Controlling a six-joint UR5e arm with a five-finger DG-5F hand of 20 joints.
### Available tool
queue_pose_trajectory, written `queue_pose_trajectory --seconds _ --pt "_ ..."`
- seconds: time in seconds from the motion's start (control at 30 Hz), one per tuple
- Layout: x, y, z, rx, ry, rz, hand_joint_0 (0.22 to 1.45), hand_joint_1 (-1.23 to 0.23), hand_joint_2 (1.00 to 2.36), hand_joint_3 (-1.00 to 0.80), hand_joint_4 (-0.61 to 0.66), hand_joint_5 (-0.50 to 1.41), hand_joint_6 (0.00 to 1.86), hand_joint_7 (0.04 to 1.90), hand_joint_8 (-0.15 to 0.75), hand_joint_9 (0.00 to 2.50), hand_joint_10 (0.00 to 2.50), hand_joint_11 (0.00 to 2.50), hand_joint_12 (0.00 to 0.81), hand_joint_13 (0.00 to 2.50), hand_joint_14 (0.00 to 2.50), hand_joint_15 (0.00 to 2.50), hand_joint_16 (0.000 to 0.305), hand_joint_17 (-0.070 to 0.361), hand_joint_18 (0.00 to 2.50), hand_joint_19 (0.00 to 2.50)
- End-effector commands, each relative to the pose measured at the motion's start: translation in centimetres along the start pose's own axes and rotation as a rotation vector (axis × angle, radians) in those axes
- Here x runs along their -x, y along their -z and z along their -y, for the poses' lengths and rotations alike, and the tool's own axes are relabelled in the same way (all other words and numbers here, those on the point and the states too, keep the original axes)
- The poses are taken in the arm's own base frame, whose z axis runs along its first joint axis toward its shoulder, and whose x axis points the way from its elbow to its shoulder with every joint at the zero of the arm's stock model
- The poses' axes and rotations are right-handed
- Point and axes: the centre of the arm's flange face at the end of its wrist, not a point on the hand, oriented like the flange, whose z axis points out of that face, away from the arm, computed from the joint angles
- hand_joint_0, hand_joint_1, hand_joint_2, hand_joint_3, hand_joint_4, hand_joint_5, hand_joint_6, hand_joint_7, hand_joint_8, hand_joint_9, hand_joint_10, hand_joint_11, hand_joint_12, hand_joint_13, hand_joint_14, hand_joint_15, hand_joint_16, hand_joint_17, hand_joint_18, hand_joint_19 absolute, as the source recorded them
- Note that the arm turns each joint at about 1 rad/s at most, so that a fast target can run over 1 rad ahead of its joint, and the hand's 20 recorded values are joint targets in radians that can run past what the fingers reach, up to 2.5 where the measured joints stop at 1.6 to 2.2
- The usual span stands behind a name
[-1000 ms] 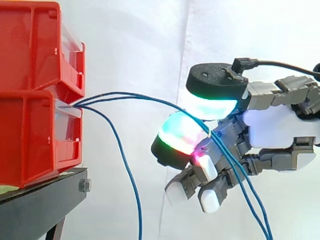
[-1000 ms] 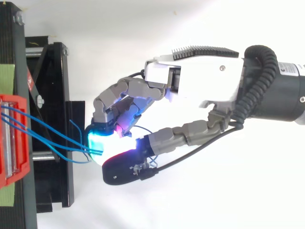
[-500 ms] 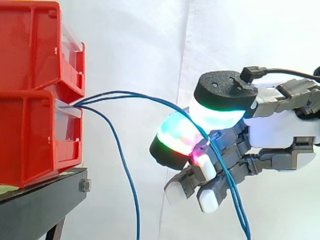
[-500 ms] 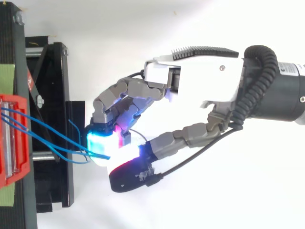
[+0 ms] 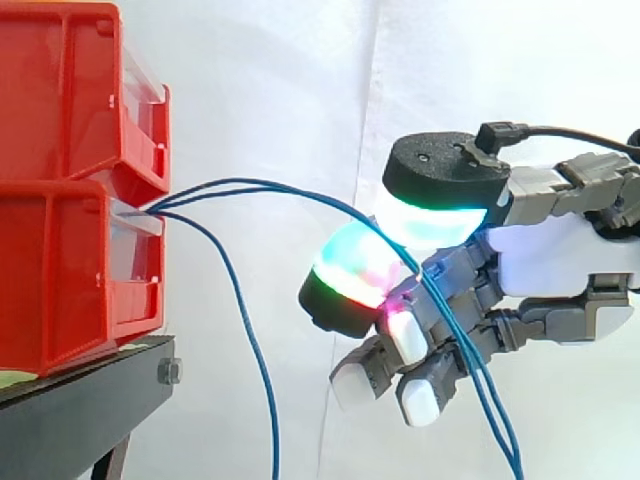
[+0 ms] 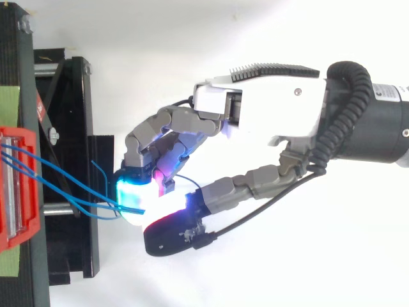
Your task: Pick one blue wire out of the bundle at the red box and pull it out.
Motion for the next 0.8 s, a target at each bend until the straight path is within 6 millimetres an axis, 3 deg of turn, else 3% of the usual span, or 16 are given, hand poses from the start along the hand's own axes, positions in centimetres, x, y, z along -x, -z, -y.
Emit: queue_pose_trajectory --seconds 0.0,0.1,0.17,0.37,0.57,0.6,0.77 --pt "-0.01 0.06 0.08 -0.005 -0.014 -0.002 0.58 -0.61 1.01 -0.10 0.22 -0.20 0.85 0.96 0.384 0.80 0.01 0.59 0.497 0.66 0.01 0.36 0.070 0.158 0.72 0.50" --pt "-0.06 0.07 0.03 -0.006 -0.034 -0.008 0.59 -0.62 1.02 -0.09 0.21 -0.20 0.84 1.01 0.364 0.78 0.02 0.62 0.470 0.64 0.01 0.35 0.064 0.143 0.69 0.50" --pt "-0.06 0.07 0.03 -0.006 -0.038 -0.008 0.61 -0.73 1.02 -0.11 0.19 -0.21 0.86 0.95 0.348 0.77 0.02 0.66 0.455 0.65 0.01 0.35 0.060 0.135 0.69 0.49" --pt "-0.06 0.05 0.02 -0.005 -0.038 -0.008 0.66 -0.89 1.01 -0.33 0.24 -0.21 0.90 0.90 0.346 0.77 0.01 0.68 0.454 0.66 0.01 0.34 0.060 0.134 0.73 0.43" --pt "0.06 0.04 -0.01 -0.005 -0.045 -0.007 0.60 -0.72 1.00 -0.48 0.27 -0.17 0.83 1.05 0.339 0.79 0.01 0.51 0.452 0.66 0.01 0.32 0.059 0.132 0.72 0.46" --pt "-0.05 0.04 -0.04 -0.005 -0.046 -0.008 0.59 -0.64 1.00 -0.46 0.27 -0.15 0.80 1.07 0.334 0.80 0.01 0.47 0.449 0.65 0.01 0.32 0.059 0.133 0.71 0.47" --pt "-0.05 0.02 -0.05 -0.003 -0.048 -0.008 0.59 -0.55 1.01 -0.41 0.24 -0.12 0.74 1.10 0.347 0.83 0.01 0.47 0.449 0.64 0.01 0.33 0.058 0.132 0.68 0.50"
